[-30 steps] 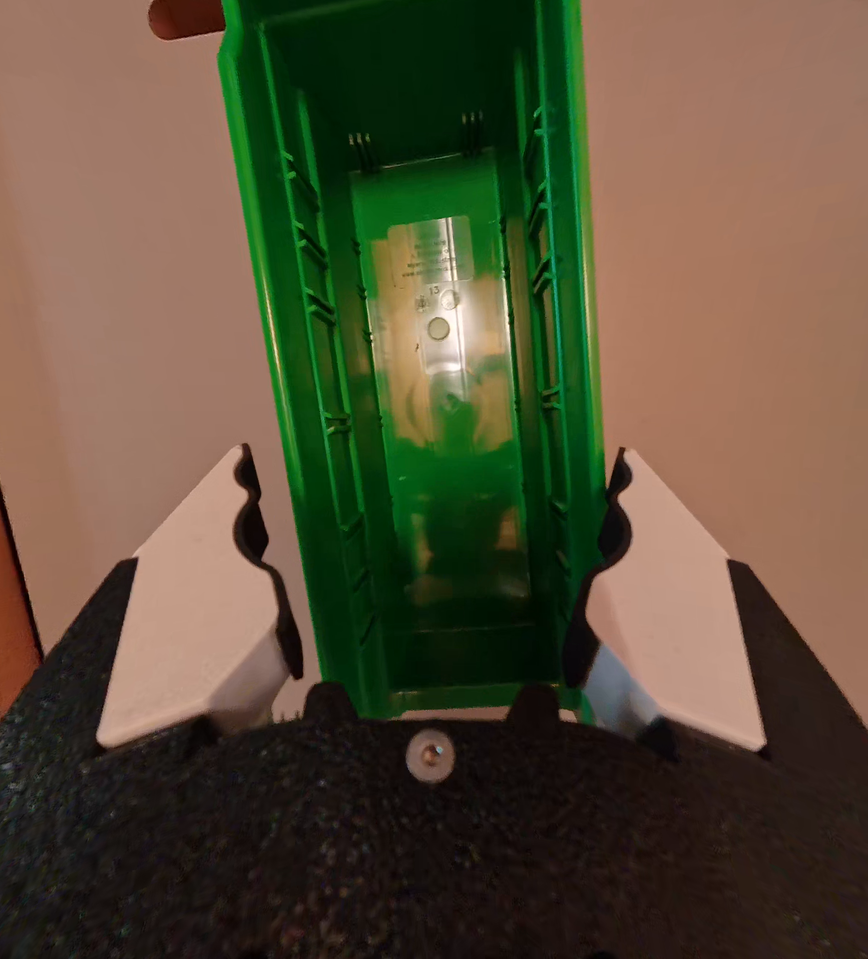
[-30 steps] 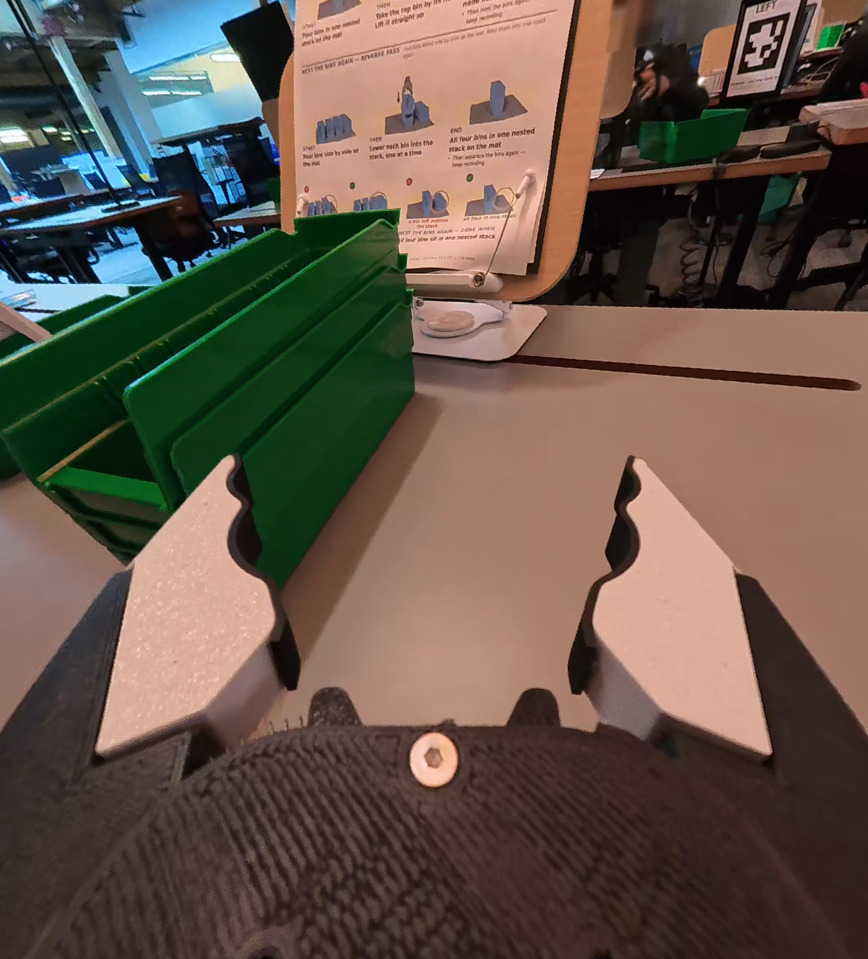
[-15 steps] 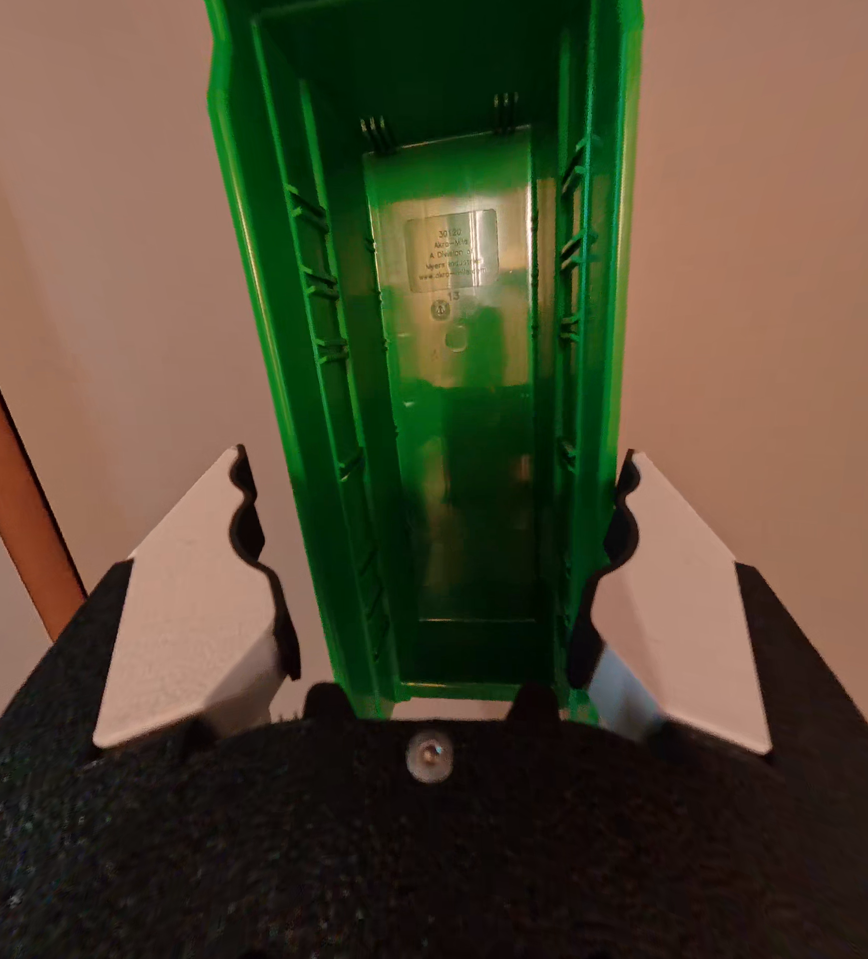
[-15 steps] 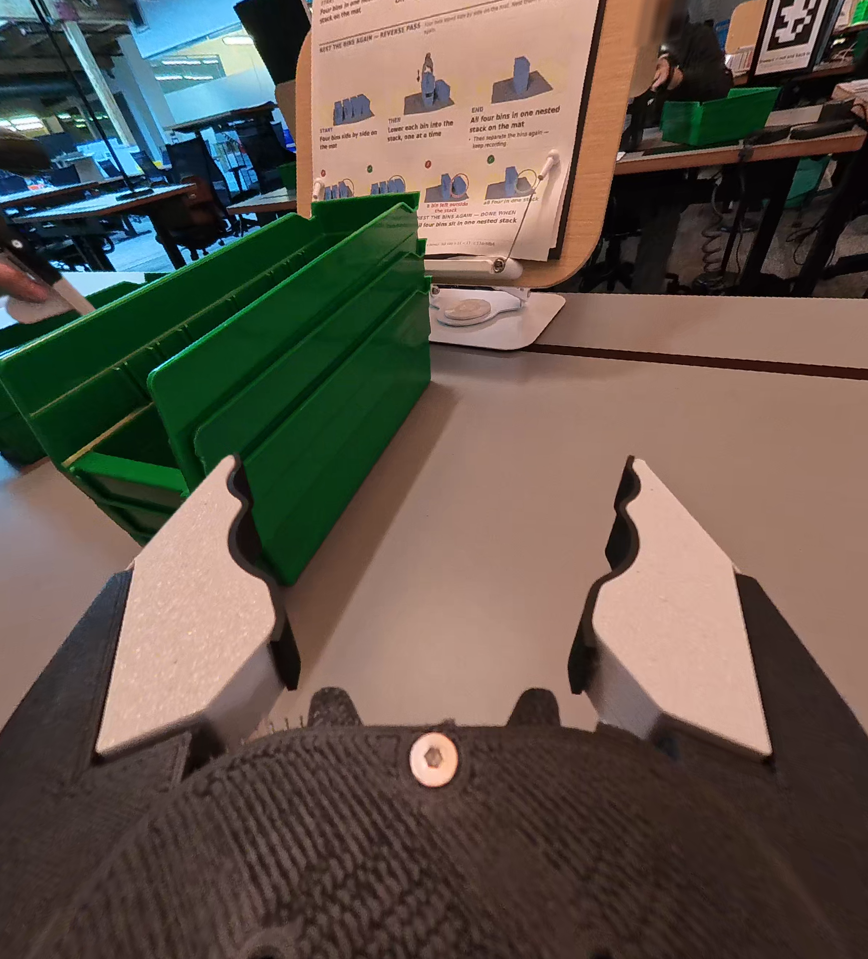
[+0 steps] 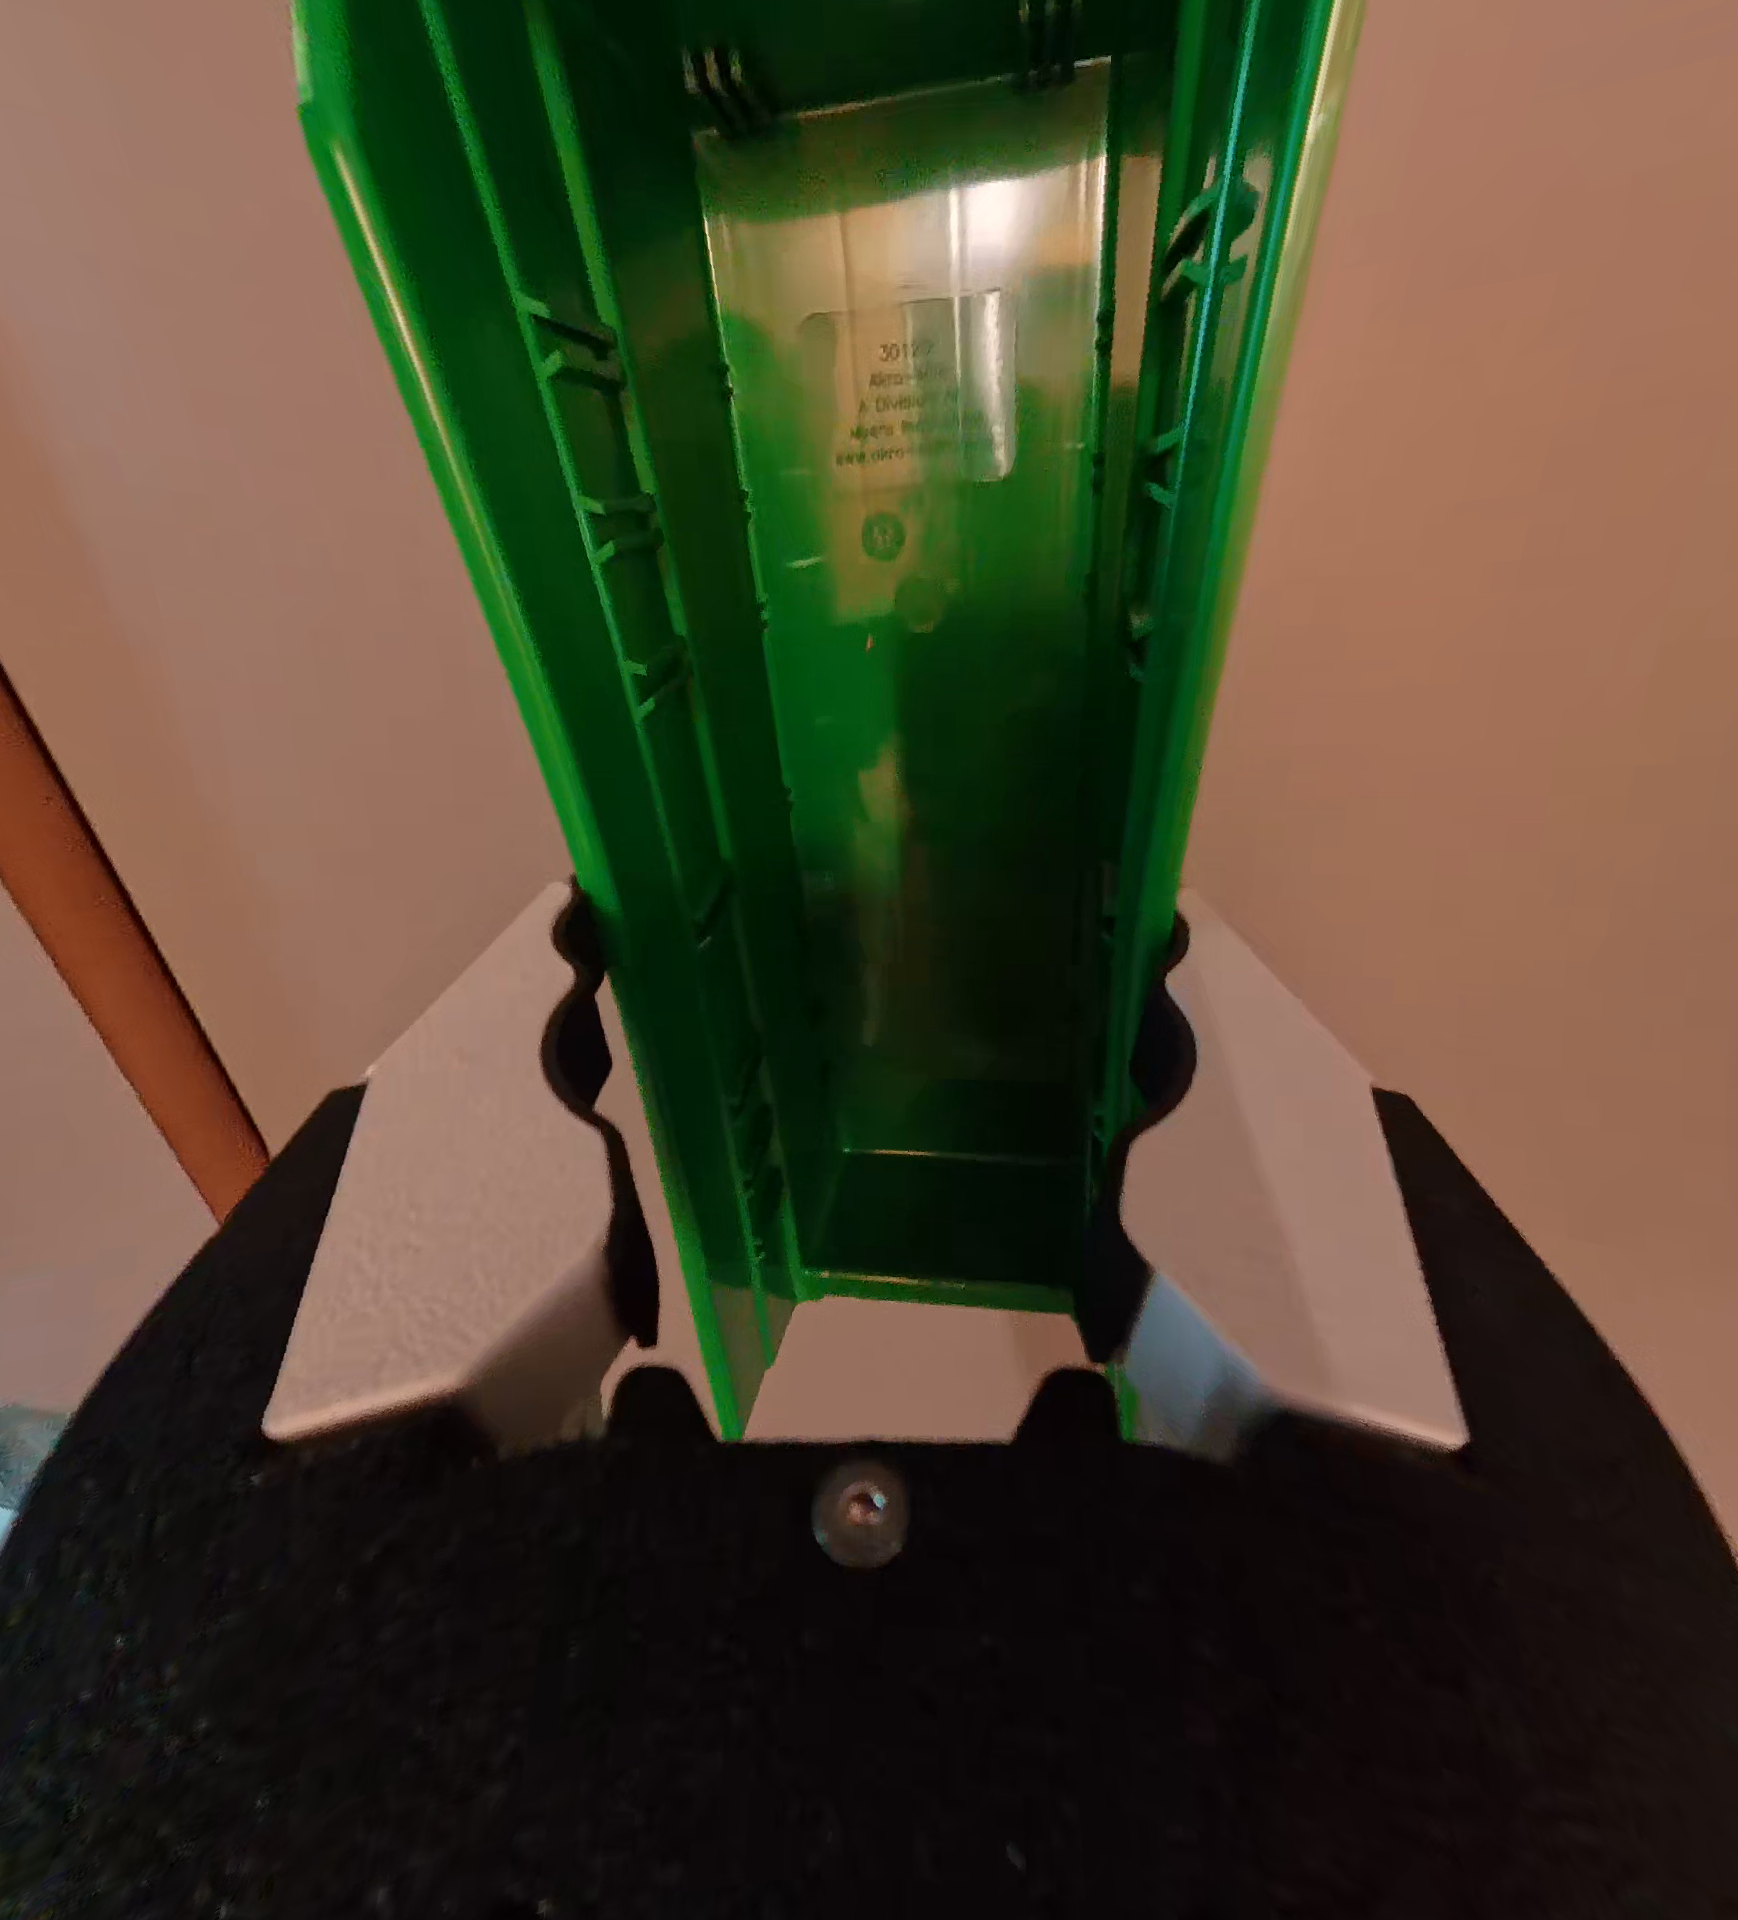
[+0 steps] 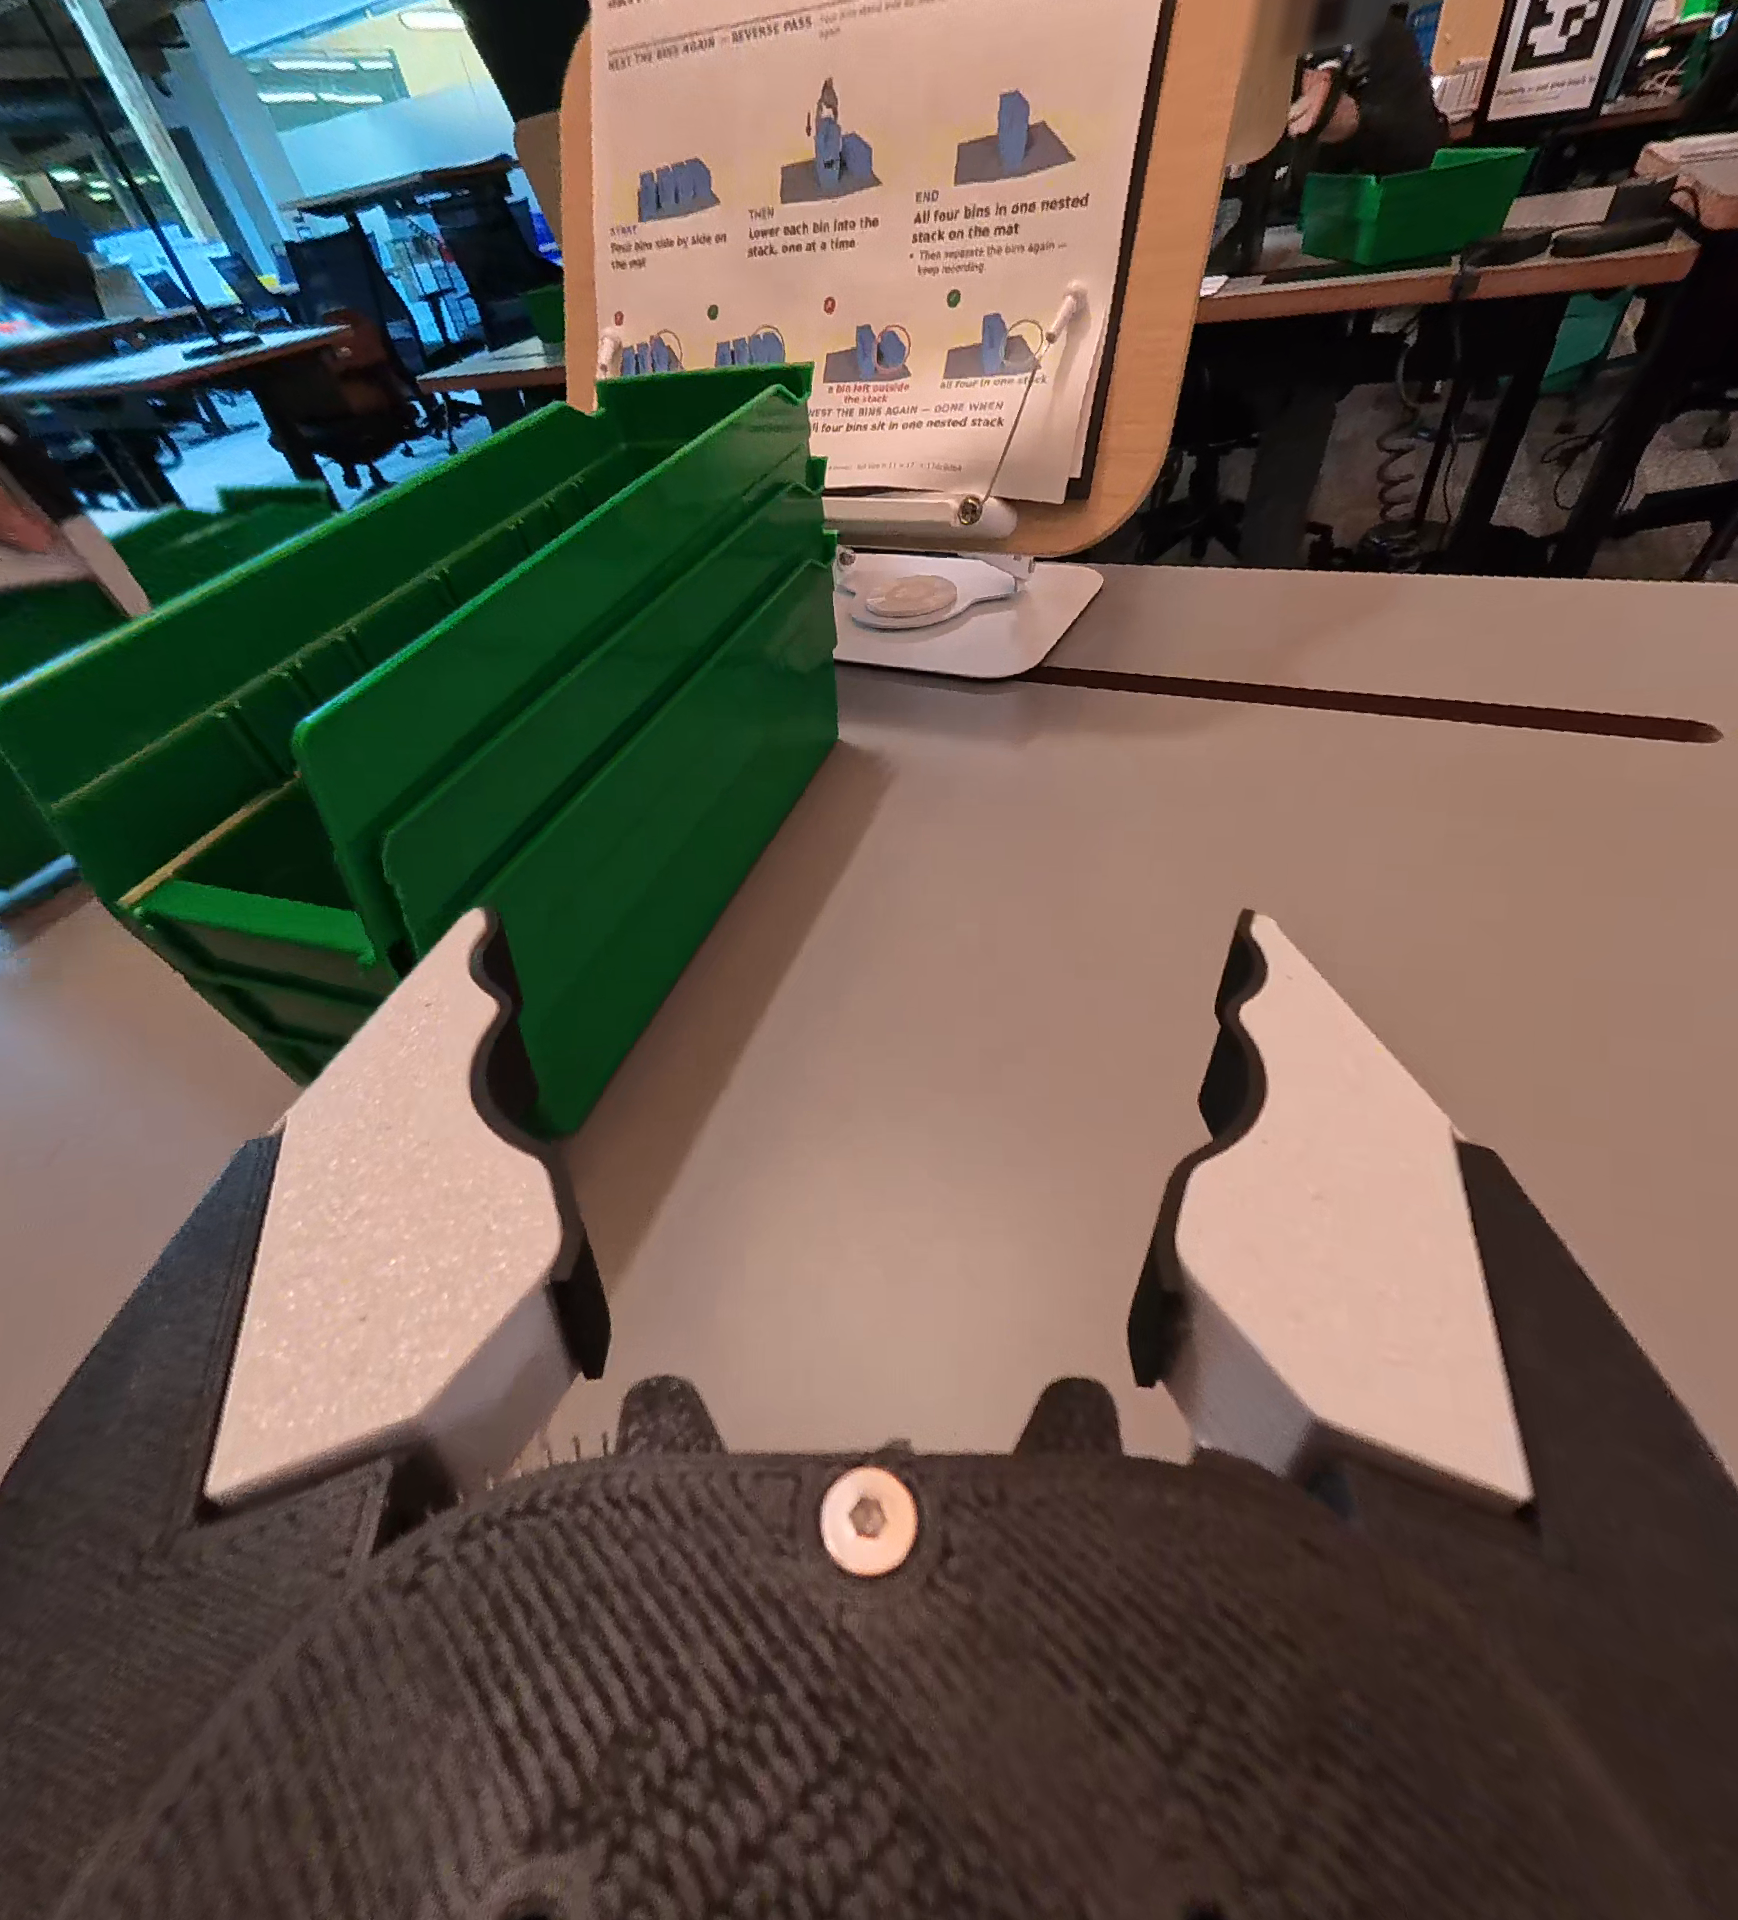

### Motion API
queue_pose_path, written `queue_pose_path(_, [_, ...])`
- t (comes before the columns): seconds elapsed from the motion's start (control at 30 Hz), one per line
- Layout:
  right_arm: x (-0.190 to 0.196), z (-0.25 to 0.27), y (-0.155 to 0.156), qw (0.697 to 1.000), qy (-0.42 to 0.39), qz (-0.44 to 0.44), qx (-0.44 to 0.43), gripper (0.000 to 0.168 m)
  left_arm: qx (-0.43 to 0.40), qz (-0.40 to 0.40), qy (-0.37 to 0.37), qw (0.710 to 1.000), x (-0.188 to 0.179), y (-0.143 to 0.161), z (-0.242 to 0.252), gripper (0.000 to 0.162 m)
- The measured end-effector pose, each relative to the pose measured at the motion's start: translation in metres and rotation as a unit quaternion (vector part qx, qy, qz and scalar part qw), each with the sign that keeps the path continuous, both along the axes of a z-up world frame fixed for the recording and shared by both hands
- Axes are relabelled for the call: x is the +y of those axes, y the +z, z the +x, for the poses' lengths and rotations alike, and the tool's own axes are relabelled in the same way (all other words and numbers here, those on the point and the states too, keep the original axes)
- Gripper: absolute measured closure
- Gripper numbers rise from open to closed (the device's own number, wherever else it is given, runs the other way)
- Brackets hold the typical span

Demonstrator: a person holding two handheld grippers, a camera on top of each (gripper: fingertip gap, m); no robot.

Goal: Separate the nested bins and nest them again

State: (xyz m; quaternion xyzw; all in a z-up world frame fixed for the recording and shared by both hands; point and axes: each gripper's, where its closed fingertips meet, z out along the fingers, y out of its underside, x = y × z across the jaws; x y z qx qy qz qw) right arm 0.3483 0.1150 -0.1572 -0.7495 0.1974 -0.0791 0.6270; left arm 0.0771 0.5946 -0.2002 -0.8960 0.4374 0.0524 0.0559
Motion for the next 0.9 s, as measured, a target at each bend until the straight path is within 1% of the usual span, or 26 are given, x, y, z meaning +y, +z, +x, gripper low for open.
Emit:
queue_pose_path(0.1, [-0.008,-0.005,0.001,1.0,-0.002,0.001,-0.001,0.038,-0.018,0.002,0.019,1.0,-0.009,0.03,0.011,0.06])
queue_pose_path(0.23, [-0.014,-0.011,-0.005,1.0,-0.002,0.01,-0.011,0.042,-0.055,-0.008,0.044,0.998,-0.033,0.079,0.039,0.062])
queue_pose_path(0.33, [-0.014,-0.011,-0.007,1.0,0.003,-0.005,-0.009,0.042,-0.093,-0.022,0.036,0.995,-0.063,0.114,0.071,0.059])
queue_pose_path(0.47, [-0.02,-0.008,-0.001,0.999,-0.014,0.004,-0.03,0.044,-0.129,-0.045,0.015,0.991,-0.112,0.152,0.11,0.063])
queue_pose_path(0.6, [-0.019,-0.012,-0.003,1.0,-0.005,0.005,-0.023,0.044,-0.129,-0.046,0.014,0.99,-0.152,0.174,0.138,0.063])
queue_pose_path(0.73, [-0.018,-0.016,-0.003,1.0,0.01,0.017,-0.007,0.045,-0.117,-0.022,0.007,0.993,-0.186,0.188,0.163,0.063])
queue_pose_path(0.8, [-0.02,-0.016,0.0,1.0,0.012,0.024,-0.007,0.046,-0.112,-0.011,0.002,0.994,-0.202,0.191,0.177,0.062])
queue_pose_path(0.87, [-0.023,-0.015,0.001,0.999,0.016,0.026,-0.011,0.054,-0.115,0.002,-0.005,0.993,-0.215,0.192,0.192,0.062])
queue_pose_path(0.9, [-0.025,-0.013,0.001,1.0,0.014,0.023,-0.012,0.054,-0.116,0.003,-0.009,0.993,-0.223,0.19,0.2,0.062])
